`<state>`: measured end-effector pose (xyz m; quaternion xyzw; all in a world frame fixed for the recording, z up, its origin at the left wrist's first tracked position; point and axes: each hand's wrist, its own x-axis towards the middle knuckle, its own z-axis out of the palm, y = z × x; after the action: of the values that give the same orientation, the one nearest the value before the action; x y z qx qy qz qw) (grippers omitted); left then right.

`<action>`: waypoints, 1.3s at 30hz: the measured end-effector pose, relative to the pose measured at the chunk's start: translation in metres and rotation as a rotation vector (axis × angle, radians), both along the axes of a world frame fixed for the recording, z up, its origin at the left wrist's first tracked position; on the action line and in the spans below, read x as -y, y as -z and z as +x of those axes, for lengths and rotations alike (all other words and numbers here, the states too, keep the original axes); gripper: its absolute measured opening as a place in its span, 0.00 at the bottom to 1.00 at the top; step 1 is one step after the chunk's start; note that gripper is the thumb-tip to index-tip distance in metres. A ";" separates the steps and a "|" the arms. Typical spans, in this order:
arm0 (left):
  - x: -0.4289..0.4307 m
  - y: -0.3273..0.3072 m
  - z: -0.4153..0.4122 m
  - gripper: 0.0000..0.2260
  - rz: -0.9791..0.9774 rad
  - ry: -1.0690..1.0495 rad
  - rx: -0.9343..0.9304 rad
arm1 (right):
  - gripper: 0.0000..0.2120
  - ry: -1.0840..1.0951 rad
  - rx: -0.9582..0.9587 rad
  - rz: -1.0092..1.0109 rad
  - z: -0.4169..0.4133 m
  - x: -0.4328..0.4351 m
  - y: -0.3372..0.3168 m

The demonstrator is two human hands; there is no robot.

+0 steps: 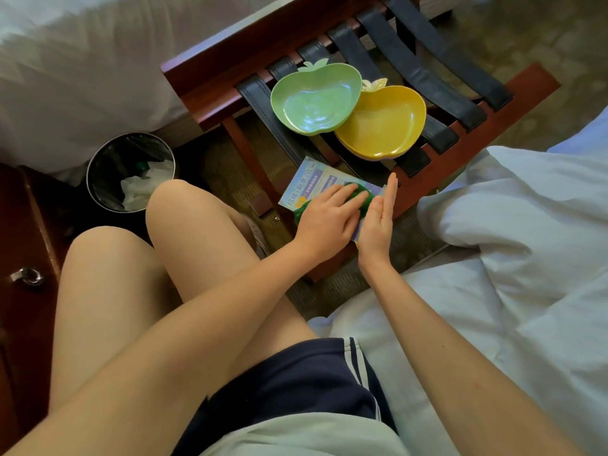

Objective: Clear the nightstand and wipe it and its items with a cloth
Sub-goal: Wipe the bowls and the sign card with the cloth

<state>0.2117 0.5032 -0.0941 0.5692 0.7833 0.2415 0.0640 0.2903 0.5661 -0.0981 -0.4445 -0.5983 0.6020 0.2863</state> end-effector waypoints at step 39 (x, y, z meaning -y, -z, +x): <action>0.016 0.005 -0.040 0.19 -0.060 0.086 -0.168 | 0.25 -0.010 -0.023 -0.006 0.001 -0.004 0.006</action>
<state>0.1715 0.4869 -0.0991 0.6185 0.7676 0.1661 0.0254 0.2916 0.5702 -0.1045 -0.4354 -0.5954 0.6104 0.2887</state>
